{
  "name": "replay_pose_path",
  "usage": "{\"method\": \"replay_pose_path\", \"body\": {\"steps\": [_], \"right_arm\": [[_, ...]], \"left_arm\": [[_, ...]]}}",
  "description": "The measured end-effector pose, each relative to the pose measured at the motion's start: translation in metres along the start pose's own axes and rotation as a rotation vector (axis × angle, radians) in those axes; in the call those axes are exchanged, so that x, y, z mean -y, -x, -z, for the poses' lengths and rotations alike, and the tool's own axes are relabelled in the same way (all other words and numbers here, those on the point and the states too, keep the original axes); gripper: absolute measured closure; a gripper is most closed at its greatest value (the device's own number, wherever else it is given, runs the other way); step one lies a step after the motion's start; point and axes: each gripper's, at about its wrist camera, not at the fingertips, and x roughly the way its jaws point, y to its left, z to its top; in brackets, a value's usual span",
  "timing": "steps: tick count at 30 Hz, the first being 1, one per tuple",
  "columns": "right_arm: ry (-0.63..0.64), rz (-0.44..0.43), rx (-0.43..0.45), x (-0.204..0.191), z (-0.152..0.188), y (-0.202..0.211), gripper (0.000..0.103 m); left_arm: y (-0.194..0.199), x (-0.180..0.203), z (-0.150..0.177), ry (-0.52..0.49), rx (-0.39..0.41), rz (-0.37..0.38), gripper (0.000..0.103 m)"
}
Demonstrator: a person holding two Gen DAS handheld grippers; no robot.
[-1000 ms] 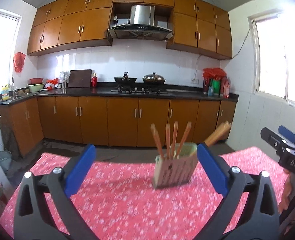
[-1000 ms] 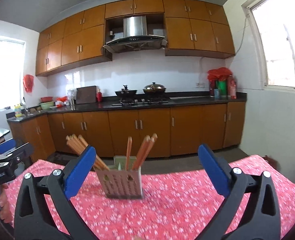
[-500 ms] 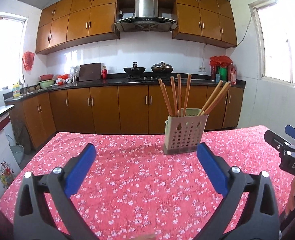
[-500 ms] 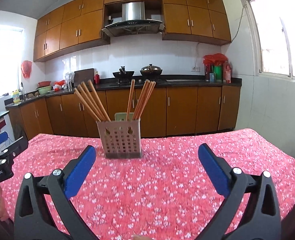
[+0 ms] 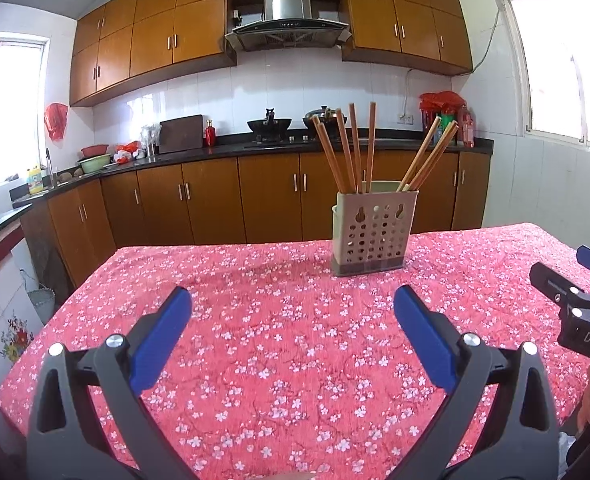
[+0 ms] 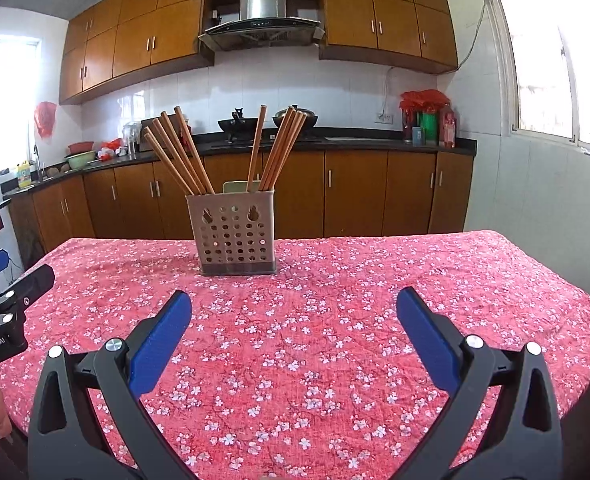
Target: Organize utensils
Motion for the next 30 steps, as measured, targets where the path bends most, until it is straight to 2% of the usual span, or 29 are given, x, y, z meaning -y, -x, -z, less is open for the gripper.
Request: {"method": "replay_pose_path", "body": {"steps": [30], "right_arm": [[-0.015, -0.004, -0.026, -0.002, 0.0016, -0.0015, 0.002]], "left_arm": [[-0.0006, 0.0033, 0.001, 0.005, -0.001, 0.003, 0.004]]}}
